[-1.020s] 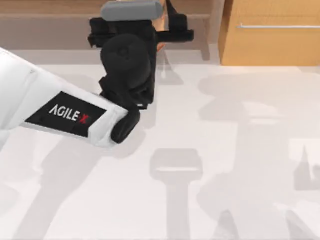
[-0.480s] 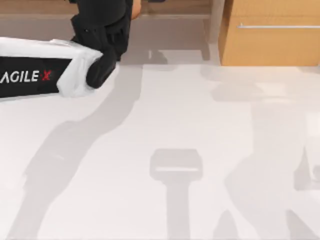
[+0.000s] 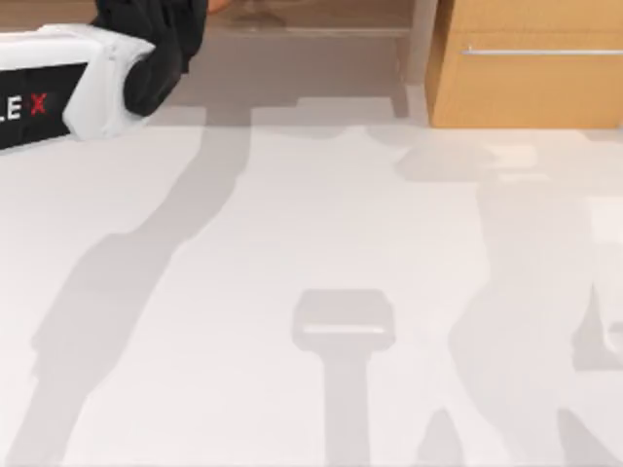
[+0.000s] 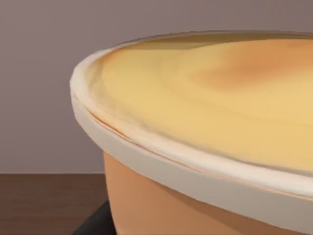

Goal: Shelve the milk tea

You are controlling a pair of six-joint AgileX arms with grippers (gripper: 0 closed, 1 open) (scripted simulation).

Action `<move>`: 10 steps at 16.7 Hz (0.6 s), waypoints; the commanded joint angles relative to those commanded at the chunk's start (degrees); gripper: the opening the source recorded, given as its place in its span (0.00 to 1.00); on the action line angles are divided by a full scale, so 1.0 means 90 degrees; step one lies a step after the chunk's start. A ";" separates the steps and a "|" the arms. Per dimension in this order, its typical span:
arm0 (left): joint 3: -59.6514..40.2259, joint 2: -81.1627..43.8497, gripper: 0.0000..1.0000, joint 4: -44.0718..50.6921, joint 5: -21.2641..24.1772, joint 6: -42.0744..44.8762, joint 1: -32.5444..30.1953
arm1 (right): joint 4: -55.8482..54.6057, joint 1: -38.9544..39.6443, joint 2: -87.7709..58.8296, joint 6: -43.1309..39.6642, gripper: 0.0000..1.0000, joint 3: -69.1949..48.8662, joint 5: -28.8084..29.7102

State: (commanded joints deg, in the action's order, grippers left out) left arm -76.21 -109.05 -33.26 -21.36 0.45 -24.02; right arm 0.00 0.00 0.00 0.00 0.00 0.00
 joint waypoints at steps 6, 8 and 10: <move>-0.0009 -0.0043 0.00 -0.0002 -0.0002 0.0010 -0.0021 | 0.0000 0.0000 0.0000 0.0000 1.00 0.0000 0.0000; -0.0187 -0.0262 0.00 -0.0053 0.0043 0.0007 0.0025 | 0.0000 0.0000 0.0000 0.0000 1.00 0.0000 0.0000; -0.0351 -0.0474 0.00 -0.0106 0.0089 0.0000 0.0073 | 0.0000 0.0000 0.0000 0.0000 1.00 0.0000 0.0000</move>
State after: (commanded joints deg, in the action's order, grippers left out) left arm -79.37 -113.32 -34.22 -20.57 0.46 -23.36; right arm 0.00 0.00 0.00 0.00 0.00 0.00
